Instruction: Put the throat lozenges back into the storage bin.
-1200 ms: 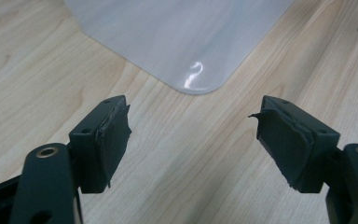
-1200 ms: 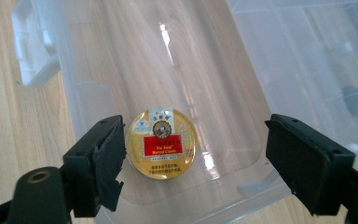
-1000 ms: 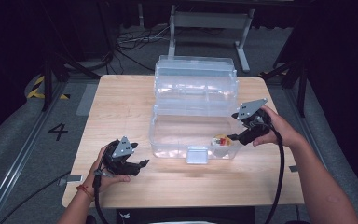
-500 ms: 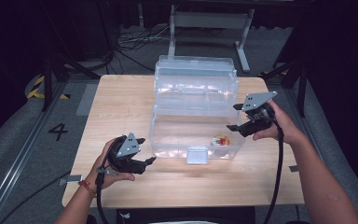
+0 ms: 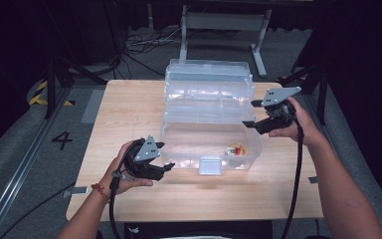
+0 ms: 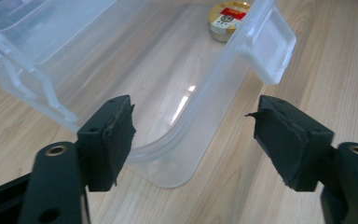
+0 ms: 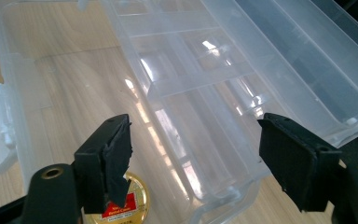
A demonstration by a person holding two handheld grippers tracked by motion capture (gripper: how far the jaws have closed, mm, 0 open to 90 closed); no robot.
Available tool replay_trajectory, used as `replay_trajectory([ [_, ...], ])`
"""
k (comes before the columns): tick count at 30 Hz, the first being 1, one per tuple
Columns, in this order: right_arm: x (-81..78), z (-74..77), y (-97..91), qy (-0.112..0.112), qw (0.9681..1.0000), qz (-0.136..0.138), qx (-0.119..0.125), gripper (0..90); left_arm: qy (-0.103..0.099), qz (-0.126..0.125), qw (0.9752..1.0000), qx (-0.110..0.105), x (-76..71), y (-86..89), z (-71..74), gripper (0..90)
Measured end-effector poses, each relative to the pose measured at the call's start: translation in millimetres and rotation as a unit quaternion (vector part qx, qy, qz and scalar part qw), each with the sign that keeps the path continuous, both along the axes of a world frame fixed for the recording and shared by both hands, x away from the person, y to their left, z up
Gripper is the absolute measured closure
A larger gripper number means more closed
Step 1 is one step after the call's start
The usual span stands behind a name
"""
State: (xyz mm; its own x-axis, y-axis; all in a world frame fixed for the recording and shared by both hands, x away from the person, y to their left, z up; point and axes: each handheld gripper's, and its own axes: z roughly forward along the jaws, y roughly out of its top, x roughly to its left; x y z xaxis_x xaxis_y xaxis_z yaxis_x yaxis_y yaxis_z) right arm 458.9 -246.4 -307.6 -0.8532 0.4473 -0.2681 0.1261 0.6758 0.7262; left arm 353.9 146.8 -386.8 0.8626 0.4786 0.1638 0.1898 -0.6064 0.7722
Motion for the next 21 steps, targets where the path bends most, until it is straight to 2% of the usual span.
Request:
replay_trajectory([
  [5, 8.0, 6.2, 1.4, -0.011, 0.9999, -0.010, 0.005, 25.6, 0.009, -0.013, 0.9999, 0.005, 6.8, -8.2, -4.2, 31.7],
  [11, 18.9, 11.0, 2.2, -0.010, 0.9995, -0.025, 0.015, 25.9, 0.022, -0.013, 0.9996, 0.014, 15.7, -13.3, -9.6, 31.6],
  [18, 33.5, 6.6, 2.7, -0.012, 0.9988, -0.039, 0.027, 27.5, 0.042, -0.023, 0.9985, 0.027, 23.6, -15.4, -14.8, 34.4],
  [21, 37.1, 5.5, 3.7, -0.011, 0.9988, -0.040, 0.025, 27.7, 0.054, -0.037, 0.9976, 0.022, 27.0, -16.0, -17.5, 36.4],
])
